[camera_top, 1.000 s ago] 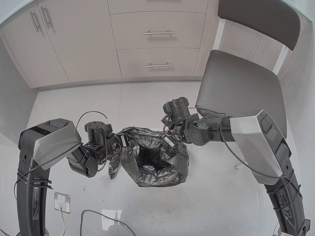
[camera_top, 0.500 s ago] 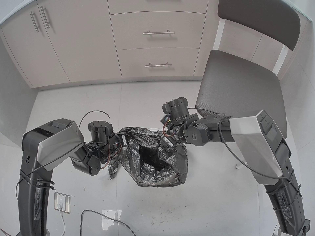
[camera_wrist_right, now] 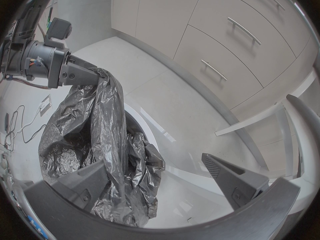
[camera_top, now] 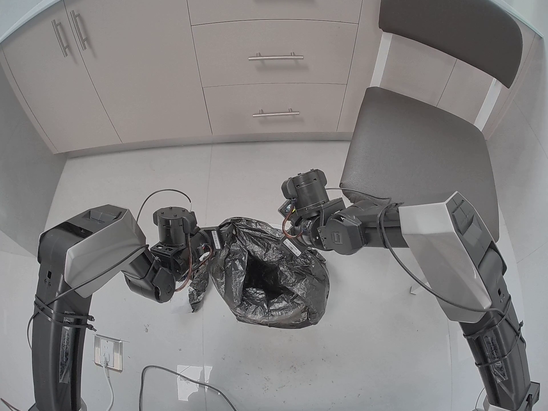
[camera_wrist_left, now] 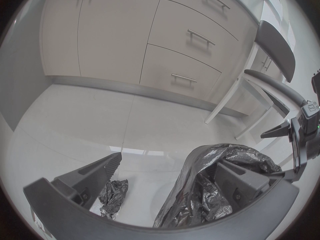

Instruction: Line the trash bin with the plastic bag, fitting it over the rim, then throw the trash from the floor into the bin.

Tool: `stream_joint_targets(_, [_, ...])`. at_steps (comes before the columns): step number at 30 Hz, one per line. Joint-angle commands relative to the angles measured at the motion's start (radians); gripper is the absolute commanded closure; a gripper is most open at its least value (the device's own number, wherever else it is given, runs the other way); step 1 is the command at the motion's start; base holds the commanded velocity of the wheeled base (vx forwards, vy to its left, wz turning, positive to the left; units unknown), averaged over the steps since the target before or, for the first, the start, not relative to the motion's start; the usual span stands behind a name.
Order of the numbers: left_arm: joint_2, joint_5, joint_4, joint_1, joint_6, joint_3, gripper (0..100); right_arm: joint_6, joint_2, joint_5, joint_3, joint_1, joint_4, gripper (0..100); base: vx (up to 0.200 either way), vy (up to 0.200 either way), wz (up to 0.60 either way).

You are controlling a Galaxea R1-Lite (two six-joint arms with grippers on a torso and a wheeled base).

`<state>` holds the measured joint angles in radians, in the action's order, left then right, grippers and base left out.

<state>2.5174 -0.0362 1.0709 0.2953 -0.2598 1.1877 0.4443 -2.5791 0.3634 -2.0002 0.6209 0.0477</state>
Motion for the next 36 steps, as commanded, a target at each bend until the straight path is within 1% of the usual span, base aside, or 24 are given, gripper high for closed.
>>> stream_joint_targets(1, [0.004,-0.001,-0.002,-0.004,-0.003,0.027,0,0.001,0.004,0.000,0.000,0.000,0.000,0,0.000,0.000,0.00])
stream_joint_targets(12, [0.015,-0.002,-0.037,-0.004,-0.007,0.073,0,-0.007,0.005,0.003,0.000,-0.018,-0.028,0,0.000,0.000,0.00])
stream_joint_targets(16, [0.001,-0.028,-0.037,0.010,-0.010,0.049,0,-0.018,0.019,0.012,0.000,0.002,-0.020,0,0.000,0.000,0.00])
stream_joint_targets(19, [-0.025,-0.028,-0.034,0.019,-0.026,0.003,0,-0.047,0.031,0.017,0.000,0.011,-0.003,0,0.000,0.000,0.00])
stream_joint_targets(23, [-0.043,-0.028,-0.032,0.031,-0.053,-0.023,0,-0.048,0.027,0.015,0.000,-0.009,0.001,0,0.000,0.000,0.00])
stream_joint_targets(36, [-0.078,-0.027,-0.022,0.059,-0.055,-0.077,0,-0.047,0.010,0.017,0.000,-0.030,-0.020,0,0.000,0.000,0.00])
